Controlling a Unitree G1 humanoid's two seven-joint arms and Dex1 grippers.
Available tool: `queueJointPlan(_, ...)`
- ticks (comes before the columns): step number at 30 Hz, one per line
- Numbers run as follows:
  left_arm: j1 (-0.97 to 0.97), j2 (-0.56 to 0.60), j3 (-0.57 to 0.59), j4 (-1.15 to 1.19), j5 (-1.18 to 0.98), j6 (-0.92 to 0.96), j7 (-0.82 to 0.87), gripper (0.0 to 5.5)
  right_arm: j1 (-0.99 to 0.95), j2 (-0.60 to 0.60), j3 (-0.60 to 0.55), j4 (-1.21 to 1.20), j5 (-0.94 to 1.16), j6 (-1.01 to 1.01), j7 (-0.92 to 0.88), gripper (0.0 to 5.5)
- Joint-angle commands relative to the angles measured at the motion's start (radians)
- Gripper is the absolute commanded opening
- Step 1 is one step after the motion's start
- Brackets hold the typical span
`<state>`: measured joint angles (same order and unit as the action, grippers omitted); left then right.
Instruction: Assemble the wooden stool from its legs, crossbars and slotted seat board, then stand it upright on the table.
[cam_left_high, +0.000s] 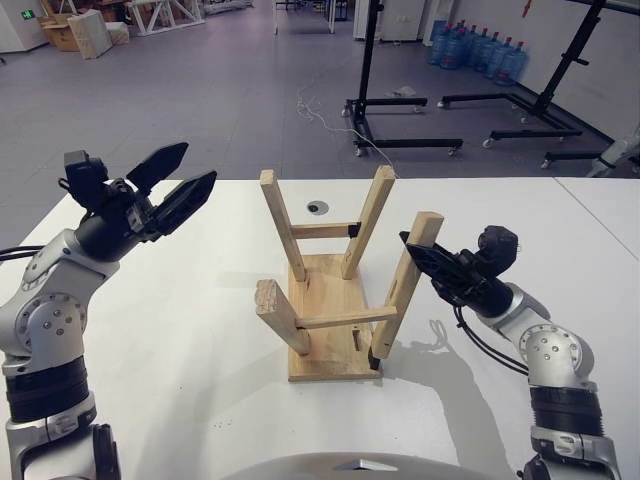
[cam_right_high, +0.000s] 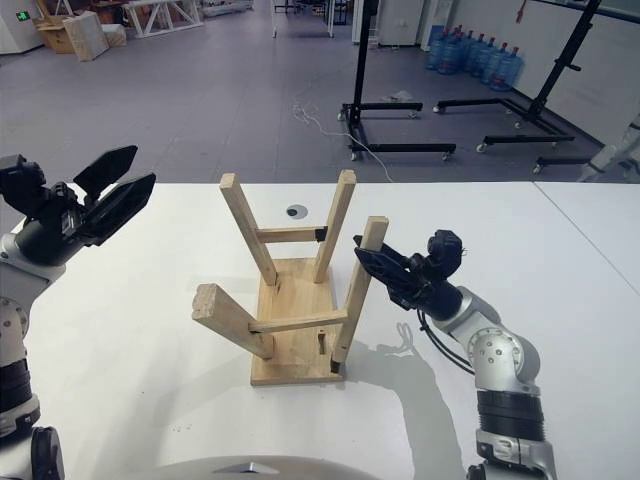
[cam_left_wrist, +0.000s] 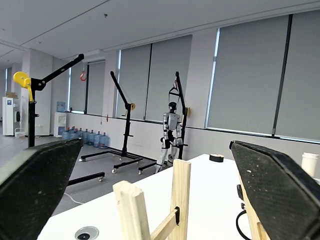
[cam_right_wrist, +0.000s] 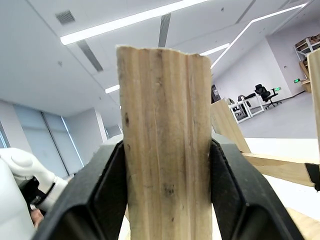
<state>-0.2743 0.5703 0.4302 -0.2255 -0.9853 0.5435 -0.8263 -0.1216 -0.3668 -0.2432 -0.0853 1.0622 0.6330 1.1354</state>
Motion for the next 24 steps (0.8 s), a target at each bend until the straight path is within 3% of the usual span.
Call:
queueJointPlan(1, -0.014, 0.028, -0.01, 0.023, 0.002, 0.016, -0.02, 5.4, 0.014, 0.033, 0.015, -0.01, -0.015, -0.024, -0.007, 2.05)
queueJointPlan(24, 0.035, 0.034, -0.017, -0.017, 0.0, 0.029, -0.019, 5.4, -0.032, -0.166, 0.114, 0.05, -0.236, -0.196, 0.166, 2.04)
